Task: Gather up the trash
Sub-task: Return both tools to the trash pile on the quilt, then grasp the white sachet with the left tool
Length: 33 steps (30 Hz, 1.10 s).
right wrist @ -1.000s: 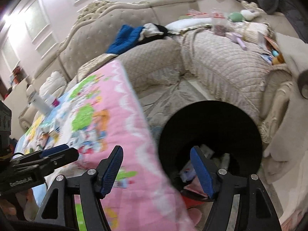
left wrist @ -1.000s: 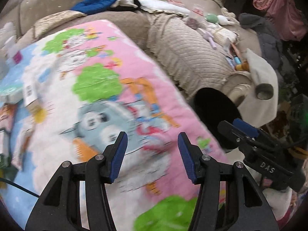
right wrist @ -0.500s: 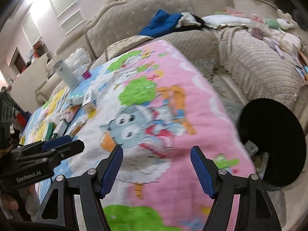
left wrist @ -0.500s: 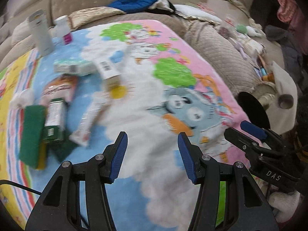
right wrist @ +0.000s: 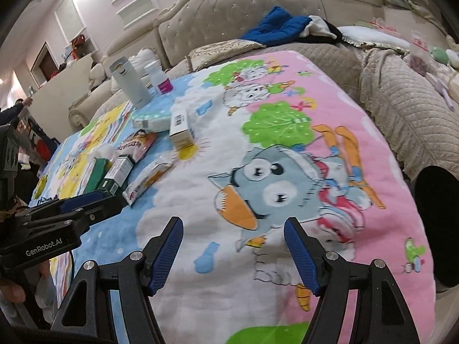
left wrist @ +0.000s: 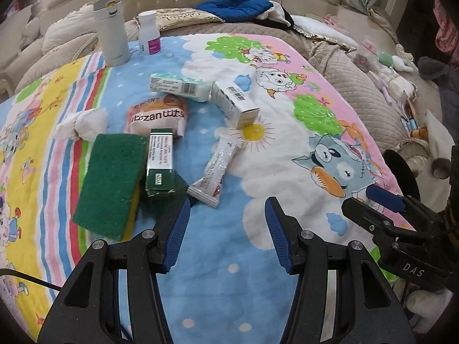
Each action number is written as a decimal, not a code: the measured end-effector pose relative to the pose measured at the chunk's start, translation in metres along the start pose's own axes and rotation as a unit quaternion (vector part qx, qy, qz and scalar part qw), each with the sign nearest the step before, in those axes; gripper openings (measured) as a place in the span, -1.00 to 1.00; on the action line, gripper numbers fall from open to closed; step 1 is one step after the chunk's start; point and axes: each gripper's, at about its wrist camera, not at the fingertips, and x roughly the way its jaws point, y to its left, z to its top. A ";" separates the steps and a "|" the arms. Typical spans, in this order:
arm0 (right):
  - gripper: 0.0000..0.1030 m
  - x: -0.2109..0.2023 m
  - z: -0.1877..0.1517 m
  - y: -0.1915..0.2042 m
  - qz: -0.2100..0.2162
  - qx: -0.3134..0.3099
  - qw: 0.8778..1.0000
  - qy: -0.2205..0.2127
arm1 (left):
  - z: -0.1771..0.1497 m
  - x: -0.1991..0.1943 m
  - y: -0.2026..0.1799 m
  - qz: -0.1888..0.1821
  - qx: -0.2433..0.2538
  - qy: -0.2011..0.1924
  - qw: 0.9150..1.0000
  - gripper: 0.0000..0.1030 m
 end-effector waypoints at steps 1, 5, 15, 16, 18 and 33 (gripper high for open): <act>0.37 0.001 0.000 0.002 0.000 -0.001 1.000 0.001 | 0.000 0.000 0.001 0.000 -0.001 0.000 1.000 0.03; 0.37 0.002 0.001 0.006 0.001 -0.005 1.000 0.002 | -0.001 0.001 0.006 -0.001 -0.005 0.003 1.000 0.03; 0.38 0.004 0.001 0.009 0.003 -0.004 1.000 0.005 | -0.003 0.001 0.014 -0.001 -0.013 0.006 1.000 0.03; 0.38 0.004 0.001 0.009 0.003 -0.004 1.000 0.005 | -0.003 0.002 0.015 -0.001 -0.014 0.008 1.000 0.03; 0.38 0.005 0.001 0.010 0.003 -0.004 1.000 0.006 | -0.003 0.004 0.018 0.001 -0.015 0.010 1.000 0.03; 0.39 0.014 0.005 0.012 0.012 -0.004 1.000 0.010 | -0.001 0.019 0.027 0.010 -0.022 0.025 0.999 0.03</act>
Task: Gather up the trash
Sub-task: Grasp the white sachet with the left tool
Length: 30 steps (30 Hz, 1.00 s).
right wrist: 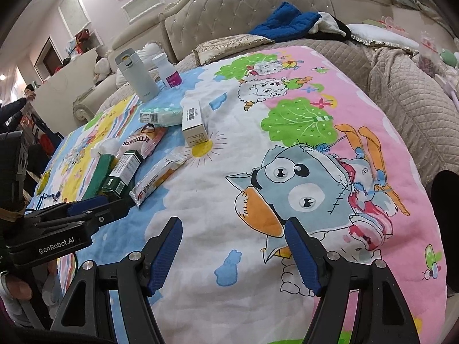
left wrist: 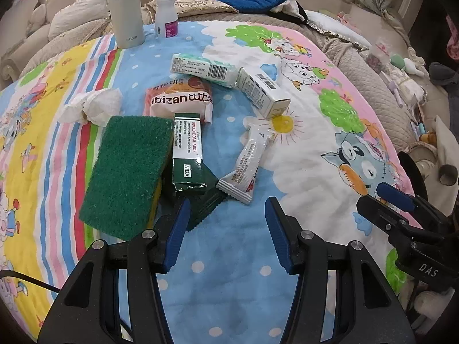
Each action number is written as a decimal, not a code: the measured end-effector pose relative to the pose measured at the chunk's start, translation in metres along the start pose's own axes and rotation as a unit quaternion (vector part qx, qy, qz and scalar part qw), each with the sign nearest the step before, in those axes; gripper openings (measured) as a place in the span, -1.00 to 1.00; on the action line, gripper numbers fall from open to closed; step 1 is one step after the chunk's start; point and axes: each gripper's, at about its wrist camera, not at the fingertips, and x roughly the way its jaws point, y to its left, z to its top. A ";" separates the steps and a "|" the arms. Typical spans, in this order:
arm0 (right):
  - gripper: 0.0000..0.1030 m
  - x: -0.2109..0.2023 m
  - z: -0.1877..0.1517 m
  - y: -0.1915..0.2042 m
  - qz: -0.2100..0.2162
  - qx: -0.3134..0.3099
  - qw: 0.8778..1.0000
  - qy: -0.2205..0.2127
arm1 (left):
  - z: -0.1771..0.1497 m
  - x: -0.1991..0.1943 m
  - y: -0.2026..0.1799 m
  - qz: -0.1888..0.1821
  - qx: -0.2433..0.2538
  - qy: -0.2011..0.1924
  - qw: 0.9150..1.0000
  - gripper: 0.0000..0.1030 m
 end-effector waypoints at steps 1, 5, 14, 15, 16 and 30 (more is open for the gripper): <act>0.39 0.001 0.000 0.000 0.000 0.000 1.000 0.001 | 0.000 0.001 0.000 0.000 -0.001 0.001 1.000 0.03; 0.40 0.005 0.001 -0.001 0.000 0.001 1.000 0.003 | 0.002 0.005 0.001 -0.001 0.000 0.005 1.000 0.03; 0.40 0.005 0.002 -0.007 0.003 0.006 1.000 0.000 | 0.014 0.012 -0.005 -0.008 0.007 0.011 1.000 0.03; 0.41 0.005 0.002 -0.008 0.003 0.007 1.000 0.000 | 0.016 0.013 -0.009 -0.009 0.012 0.011 1.000 0.03; 0.41 0.004 0.003 -0.009 0.003 0.009 1.000 -0.001 | 0.018 0.015 -0.012 -0.009 0.017 0.011 1.000 0.03; 0.42 -0.003 0.001 -0.018 0.006 0.020 1.000 -0.007 | 0.029 0.044 -0.025 -0.014 0.035 0.032 0.999 -0.64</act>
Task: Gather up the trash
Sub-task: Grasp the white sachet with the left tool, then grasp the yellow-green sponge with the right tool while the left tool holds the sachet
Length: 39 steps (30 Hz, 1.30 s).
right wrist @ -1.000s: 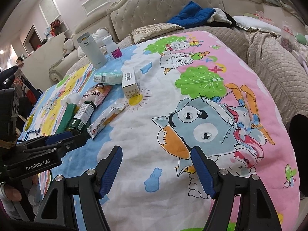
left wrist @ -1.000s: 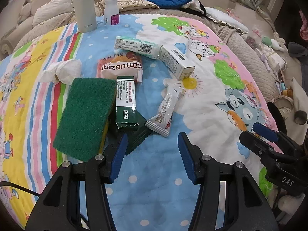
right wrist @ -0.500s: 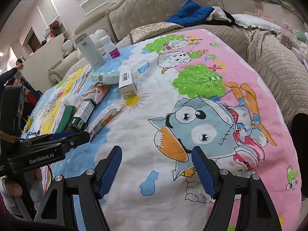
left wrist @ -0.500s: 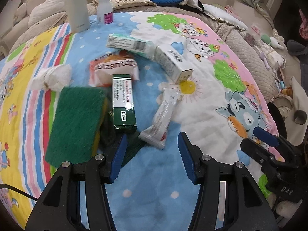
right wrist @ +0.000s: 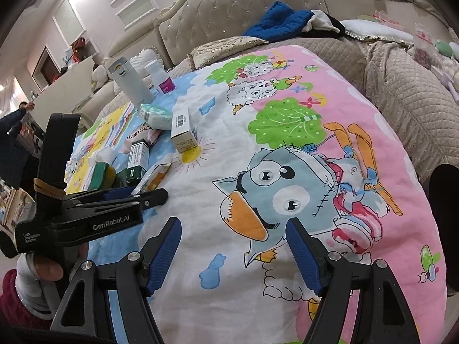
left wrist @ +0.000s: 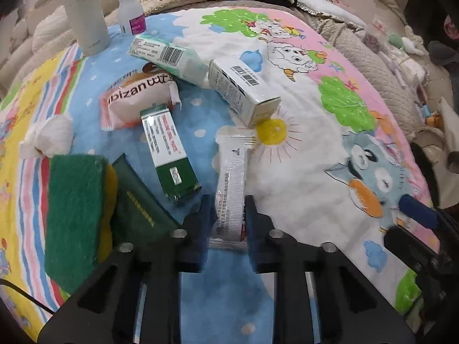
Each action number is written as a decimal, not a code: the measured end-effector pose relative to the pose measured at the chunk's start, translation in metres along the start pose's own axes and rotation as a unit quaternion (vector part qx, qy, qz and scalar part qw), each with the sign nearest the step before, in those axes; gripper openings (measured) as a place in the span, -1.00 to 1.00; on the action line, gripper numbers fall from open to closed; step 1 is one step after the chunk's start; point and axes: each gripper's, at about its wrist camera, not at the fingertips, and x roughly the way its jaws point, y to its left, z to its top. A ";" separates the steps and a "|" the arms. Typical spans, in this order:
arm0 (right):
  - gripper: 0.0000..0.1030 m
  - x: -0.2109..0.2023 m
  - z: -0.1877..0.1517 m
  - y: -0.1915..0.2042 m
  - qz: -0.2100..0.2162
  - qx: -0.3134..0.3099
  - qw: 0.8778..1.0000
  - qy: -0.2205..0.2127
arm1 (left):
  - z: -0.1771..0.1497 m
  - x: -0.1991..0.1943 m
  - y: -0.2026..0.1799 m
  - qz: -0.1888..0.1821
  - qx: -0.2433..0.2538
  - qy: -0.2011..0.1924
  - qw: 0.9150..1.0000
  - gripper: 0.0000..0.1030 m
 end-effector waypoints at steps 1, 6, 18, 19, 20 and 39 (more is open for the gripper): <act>0.42 0.000 0.000 0.000 0.000 0.001 1.000 0.000 | -0.002 -0.005 0.003 -0.023 -0.008 0.003 1.000 -0.65; 0.42 0.004 0.001 0.006 0.011 0.001 1.000 0.003 | -0.011 -0.033 0.004 -0.054 -0.010 -0.016 0.998 -0.66; 0.42 0.028 0.002 0.053 0.049 -0.030 0.998 0.030 | -0.020 -0.083 0.081 0.006 -0.043 -0.051 0.998 -0.66; 0.42 0.030 0.002 0.057 0.051 -0.035 0.998 0.032 | -0.021 -0.083 0.090 0.015 -0.049 -0.051 0.997 -0.66; 0.42 0.032 0.002 0.062 0.053 -0.039 0.997 0.035 | -0.022 -0.082 0.100 0.031 -0.055 -0.053 0.997 -0.66; 0.42 0.049 0.015 0.100 0.067 -0.066 0.995 0.046 | -0.031 -0.062 0.111 -0.018 -0.074 -0.021 0.997 -0.67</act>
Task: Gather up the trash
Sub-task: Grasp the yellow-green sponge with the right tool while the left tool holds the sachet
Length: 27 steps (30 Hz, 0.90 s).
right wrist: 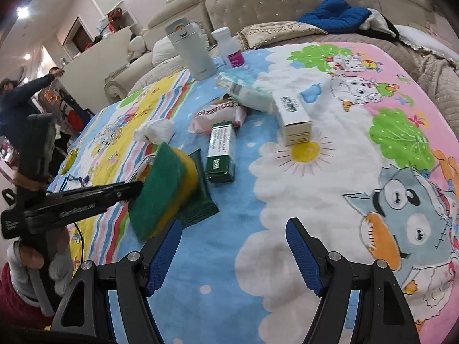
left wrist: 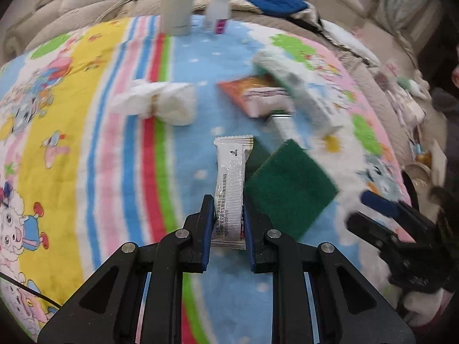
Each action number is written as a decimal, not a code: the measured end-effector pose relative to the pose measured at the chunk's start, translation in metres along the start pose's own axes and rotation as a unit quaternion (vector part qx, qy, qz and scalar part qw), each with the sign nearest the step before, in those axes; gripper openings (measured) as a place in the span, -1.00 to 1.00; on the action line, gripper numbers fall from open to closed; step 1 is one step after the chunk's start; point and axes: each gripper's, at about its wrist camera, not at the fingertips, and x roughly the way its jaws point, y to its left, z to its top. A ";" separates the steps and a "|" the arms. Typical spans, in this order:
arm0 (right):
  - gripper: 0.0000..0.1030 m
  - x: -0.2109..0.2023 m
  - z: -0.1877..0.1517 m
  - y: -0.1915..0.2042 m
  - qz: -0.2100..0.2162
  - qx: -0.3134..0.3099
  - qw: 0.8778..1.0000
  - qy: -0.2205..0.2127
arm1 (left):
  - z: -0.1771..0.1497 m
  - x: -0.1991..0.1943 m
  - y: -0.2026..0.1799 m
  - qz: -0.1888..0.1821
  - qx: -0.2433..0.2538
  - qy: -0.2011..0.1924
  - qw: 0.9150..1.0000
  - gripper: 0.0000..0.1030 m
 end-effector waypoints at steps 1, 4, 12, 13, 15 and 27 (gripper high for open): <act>0.42 -0.002 0.001 -0.001 -0.002 0.001 1.000 -0.002 | -0.001 -0.001 -0.007 0.003 0.010 -0.003 1.000 -0.67; 0.42 -0.006 0.002 -0.002 -0.003 0.004 1.000 -0.006 | -0.005 -0.003 -0.021 0.010 0.029 -0.007 1.000 -0.67; 0.42 -0.016 -0.004 -0.006 -0.021 0.002 1.000 -0.010 | -0.015 -0.001 -0.046 -0.022 0.051 0.001 0.998 -0.67; 0.42 -0.018 -0.005 -0.009 -0.023 0.005 1.000 -0.011 | -0.016 -0.001 -0.050 -0.031 0.054 0.004 0.998 -0.67; 0.42 -0.022 -0.006 -0.015 -0.024 0.014 1.000 -0.013 | -0.017 -0.002 -0.058 -0.034 0.064 0.003 0.997 -0.67; 0.42 -0.015 -0.012 -0.004 -0.003 0.002 1.000 0.003 | -0.001 -0.021 -0.009 0.068 0.043 -0.045 0.996 -0.67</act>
